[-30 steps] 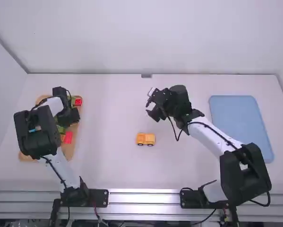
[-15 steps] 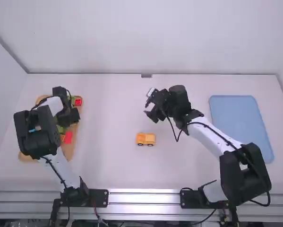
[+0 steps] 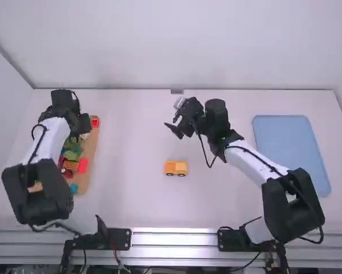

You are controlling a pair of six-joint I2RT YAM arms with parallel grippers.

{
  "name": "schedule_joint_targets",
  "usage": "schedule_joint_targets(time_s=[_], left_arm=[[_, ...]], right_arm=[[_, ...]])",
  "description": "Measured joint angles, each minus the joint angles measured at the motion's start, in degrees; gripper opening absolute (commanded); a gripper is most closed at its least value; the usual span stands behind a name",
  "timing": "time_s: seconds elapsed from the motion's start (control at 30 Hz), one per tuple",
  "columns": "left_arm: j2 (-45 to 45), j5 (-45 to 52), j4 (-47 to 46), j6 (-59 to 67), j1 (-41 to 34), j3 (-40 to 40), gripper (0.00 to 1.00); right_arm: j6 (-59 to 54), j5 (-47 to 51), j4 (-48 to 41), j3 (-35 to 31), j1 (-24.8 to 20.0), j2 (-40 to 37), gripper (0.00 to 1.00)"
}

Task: Assemble lego blocks to make yellow taxi

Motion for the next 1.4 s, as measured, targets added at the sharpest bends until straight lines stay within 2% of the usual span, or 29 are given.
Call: schedule_joint_targets(time_s=[0.13,0.2,0.27,0.5,0.63,0.9,0.93,1.03,1.17,1.37,1.4], left_arm=[[-6.9,8.5,8.1,5.7,-5.6,-8.3,0.15],[-8.7,12.9,11.6,7.6,-7.3,-11.5,0.15],[-11.0,20.8,17.4,10.6,-9.4,-15.9,0.02],[-12.8,43.9,37.8,14.4,-14.3,-25.2,0.06],[-12.0,52.0,49.8,13.7,-17.0,-28.7,0.09],[-7.9,57.7,64.0,8.5,-19.3,-31.2,0.06],[-6.1,59.7,67.3,7.9,-19.5,-31.2,0.05],[-4.3,62.0,70.6,7.0,-19.6,-31.2,0.04],[-2.3,62.8,75.2,3.6,-19.6,-31.2,0.02],[-1.9,62.8,78.3,1.3,-19.6,-31.2,0.03],[-1.9,62.8,78.5,1.1,-19.6,-31.2,0.03]], right_arm=[[5.9,-8.1,5.7,1.1,-2.1,6.0,0.98],[8.3,-12.1,6.8,2.5,-3.2,8.8,0.98],[11.2,-18.6,7.4,5.1,-4.6,12.0,0.98],[15.5,-41.7,7.7,15.0,-6.6,18.9,0.98],[19.0,-50.3,7.7,18.1,-6.4,21.0,1.00],[21.5,-56.0,7.7,18.3,-5.3,21.2,0.90],[21.8,-56.4,7.7,18.3,-4.9,21.2,0.85],[22.0,-56.7,7.6,18.3,-4.1,21.2,0.80],[22.1,-56.9,7.6,18.3,-3.5,21.2,0.67],[22.1,-56.9,7.6,18.3,-3.6,21.2,0.59],[22.0,-57.0,7.5,18.3,-3.6,21.2,0.56]])
